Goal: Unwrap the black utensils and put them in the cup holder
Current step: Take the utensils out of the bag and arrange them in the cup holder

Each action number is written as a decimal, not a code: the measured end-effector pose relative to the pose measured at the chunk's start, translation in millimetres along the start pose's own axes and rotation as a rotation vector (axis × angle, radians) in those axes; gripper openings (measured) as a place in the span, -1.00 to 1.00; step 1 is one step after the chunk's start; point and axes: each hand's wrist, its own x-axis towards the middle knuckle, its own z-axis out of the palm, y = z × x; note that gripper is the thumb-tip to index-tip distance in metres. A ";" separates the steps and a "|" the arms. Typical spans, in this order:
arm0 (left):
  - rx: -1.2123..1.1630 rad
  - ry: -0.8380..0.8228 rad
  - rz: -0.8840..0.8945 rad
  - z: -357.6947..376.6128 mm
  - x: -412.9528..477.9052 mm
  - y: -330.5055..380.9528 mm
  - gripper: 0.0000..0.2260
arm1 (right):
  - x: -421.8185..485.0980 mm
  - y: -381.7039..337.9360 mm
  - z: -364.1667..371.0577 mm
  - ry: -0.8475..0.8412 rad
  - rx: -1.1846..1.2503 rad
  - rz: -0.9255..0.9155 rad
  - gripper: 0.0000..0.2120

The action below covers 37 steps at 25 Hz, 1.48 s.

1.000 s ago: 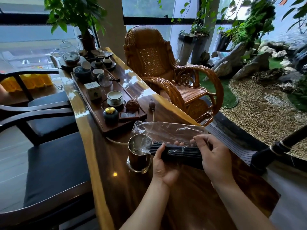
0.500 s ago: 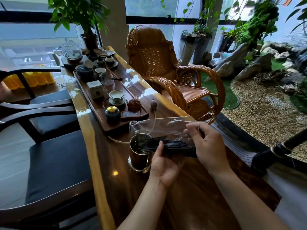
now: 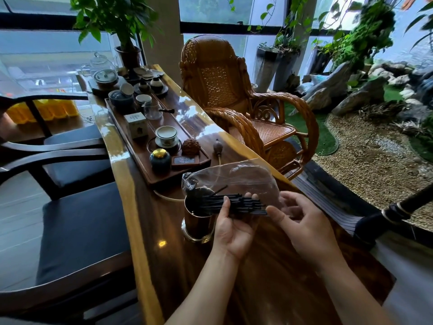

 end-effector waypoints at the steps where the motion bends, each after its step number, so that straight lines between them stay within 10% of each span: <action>1: 0.002 0.004 0.006 1.2 0.0 0.3 -0.45 | -4.5 2.8 -0.2 0.021 -0.020 0.009 -0.38; 6: 0.044 0.032 0.025 2.2 -0.6 1.0 -0.47 | -6.6 5.1 3.4 0.175 -0.017 -0.027 -0.87; 37: 0.140 0.126 0.099 -8.8 -11.4 12.3 -0.64 | 36.3 -66.2 8.5 0.151 0.003 -0.339 -0.83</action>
